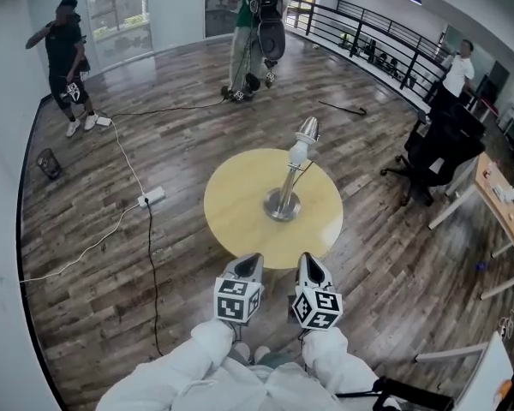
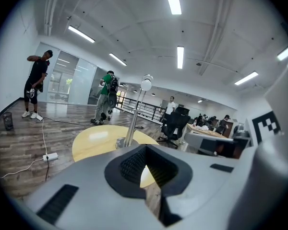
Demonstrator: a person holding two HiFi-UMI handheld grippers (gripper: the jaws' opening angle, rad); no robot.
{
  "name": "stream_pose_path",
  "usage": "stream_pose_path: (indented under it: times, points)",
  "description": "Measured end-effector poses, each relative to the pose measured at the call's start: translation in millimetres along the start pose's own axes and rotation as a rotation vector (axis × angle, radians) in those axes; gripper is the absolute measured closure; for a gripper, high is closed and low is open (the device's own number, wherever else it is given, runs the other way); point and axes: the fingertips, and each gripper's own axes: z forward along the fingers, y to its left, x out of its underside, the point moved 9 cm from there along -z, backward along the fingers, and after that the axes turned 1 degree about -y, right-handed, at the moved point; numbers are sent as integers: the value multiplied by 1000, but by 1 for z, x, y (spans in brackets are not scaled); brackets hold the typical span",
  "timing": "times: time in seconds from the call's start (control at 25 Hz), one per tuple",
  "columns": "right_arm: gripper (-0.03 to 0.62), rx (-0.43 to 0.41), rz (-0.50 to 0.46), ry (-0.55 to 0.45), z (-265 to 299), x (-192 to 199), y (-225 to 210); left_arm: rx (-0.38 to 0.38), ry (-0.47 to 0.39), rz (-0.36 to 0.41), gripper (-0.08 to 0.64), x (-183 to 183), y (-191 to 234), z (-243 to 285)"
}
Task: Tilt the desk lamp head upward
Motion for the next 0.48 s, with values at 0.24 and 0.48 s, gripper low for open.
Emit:
stream_pose_path:
  times: [0.24, 0.48]
  points:
    - [578, -46, -14, -5, -1, -8, 0, -24, 6, 5, 560, 0, -4, 4]
    - [580, -64, -56, 2, -2, -9, -6, -22, 10, 32, 560, -1, -15, 9]
